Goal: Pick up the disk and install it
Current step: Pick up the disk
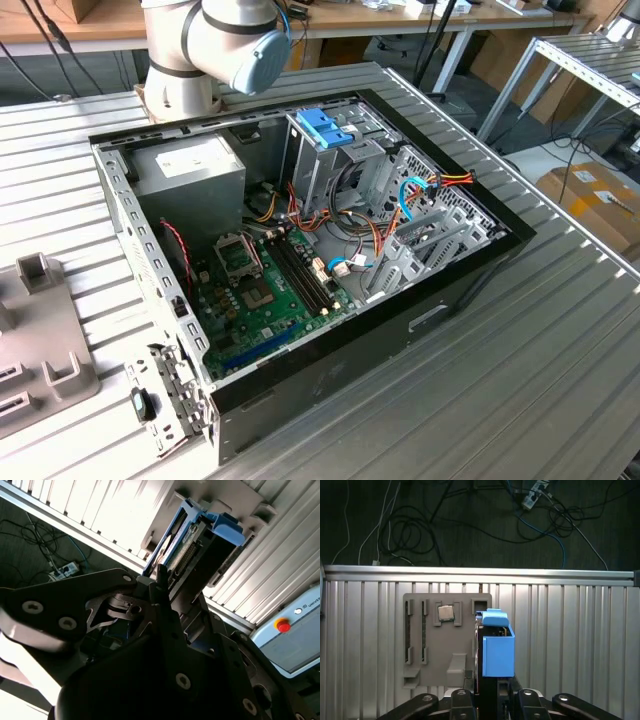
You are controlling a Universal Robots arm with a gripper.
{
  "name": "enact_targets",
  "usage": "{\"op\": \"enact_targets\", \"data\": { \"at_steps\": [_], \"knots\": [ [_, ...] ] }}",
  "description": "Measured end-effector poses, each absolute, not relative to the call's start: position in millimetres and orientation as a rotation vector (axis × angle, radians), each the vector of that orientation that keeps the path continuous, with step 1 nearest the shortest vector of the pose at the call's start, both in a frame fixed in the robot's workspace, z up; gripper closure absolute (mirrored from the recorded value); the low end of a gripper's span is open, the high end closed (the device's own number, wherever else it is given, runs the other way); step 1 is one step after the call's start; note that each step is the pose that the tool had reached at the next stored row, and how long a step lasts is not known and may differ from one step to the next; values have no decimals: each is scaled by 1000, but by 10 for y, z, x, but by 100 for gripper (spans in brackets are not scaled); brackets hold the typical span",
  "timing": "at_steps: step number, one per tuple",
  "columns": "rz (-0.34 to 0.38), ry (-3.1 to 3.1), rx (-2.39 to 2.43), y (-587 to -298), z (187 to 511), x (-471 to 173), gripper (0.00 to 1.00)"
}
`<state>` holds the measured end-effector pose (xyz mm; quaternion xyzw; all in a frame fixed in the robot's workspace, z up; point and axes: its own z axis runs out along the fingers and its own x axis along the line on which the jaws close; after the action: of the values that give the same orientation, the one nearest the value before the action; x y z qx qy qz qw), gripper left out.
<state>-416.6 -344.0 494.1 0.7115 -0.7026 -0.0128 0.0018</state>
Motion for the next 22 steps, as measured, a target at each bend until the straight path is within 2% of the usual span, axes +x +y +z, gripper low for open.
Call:
{"op": "enact_targets", "data": {
  "at_steps": [22],
  "knots": [
    [-40,-2205,2233,-3440,4941,-3973,65]
  ]
}}
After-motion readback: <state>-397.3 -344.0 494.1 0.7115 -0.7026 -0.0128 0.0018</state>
